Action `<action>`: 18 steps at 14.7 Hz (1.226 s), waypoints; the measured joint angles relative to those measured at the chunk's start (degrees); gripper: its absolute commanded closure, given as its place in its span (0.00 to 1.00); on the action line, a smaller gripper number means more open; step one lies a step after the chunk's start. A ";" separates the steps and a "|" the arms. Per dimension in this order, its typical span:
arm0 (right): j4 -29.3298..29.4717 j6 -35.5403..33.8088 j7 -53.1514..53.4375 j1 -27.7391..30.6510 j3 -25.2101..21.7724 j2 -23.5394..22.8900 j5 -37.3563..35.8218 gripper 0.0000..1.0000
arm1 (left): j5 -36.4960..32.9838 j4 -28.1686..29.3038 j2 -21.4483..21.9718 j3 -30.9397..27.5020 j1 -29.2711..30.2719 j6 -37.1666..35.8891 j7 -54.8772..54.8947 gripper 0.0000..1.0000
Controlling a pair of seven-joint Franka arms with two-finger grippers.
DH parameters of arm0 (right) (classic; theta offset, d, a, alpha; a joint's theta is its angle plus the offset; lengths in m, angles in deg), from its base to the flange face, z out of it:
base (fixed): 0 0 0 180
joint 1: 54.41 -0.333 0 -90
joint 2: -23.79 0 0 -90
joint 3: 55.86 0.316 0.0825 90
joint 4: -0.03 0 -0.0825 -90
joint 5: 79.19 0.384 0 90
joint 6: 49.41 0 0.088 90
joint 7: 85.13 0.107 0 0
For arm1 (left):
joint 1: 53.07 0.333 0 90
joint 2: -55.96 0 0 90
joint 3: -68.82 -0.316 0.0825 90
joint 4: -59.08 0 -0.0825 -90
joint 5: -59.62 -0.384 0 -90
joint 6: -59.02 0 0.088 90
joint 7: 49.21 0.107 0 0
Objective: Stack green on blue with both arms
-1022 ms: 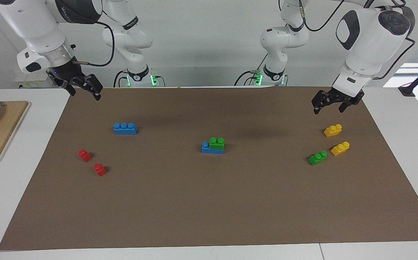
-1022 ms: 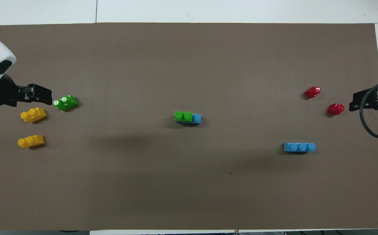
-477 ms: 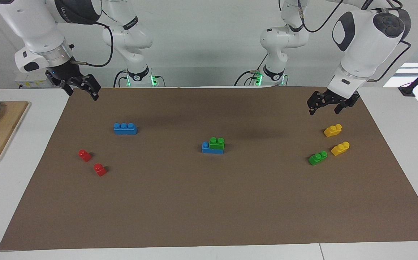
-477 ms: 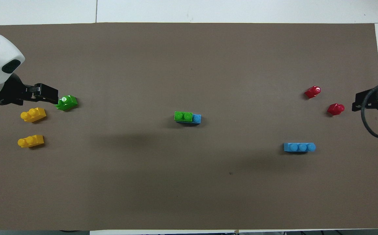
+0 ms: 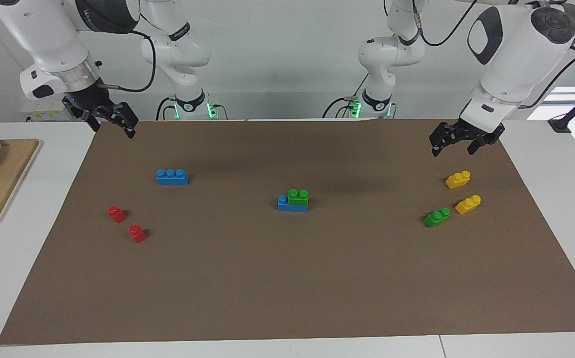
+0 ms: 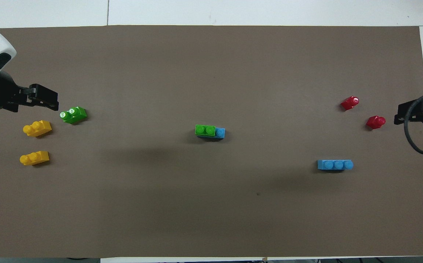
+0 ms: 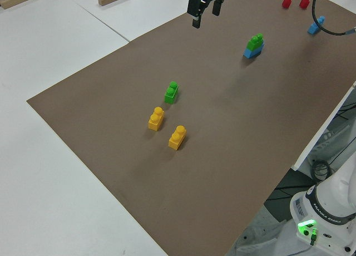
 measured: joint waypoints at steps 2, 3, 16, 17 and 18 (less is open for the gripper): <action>0.00 0.00 0.00 0.00 0.01 0.00 0.00 0.00 | 0.00 0.66 0.02 0.13 -0.16 -0.53 0.00 0.00; 0.00 0.00 0.00 0.00 0.01 0.00 0.00 0.00 | 0.00 0.88 0.03 0.15 -0.27 -0.70 0.00 0.00; 0.00 0.00 0.00 0.00 0.16 0.03 0.00 0.00 | 0.00 3.59 2.68 -0.32 -0.45 -2.94 -0.01 0.00; 0.00 0.00 0.00 0.00 0.16 0.04 0.00 0.00 | 0.00 3.69 3.13 -0.32 -0.45 -3.67 -0.01 0.00; 0.00 0.00 0.00 0.00 0.16 0.05 0.00 0.00 | 0.00 3.94 3.71 -0.32 -0.45 -4.48 -0.01 0.00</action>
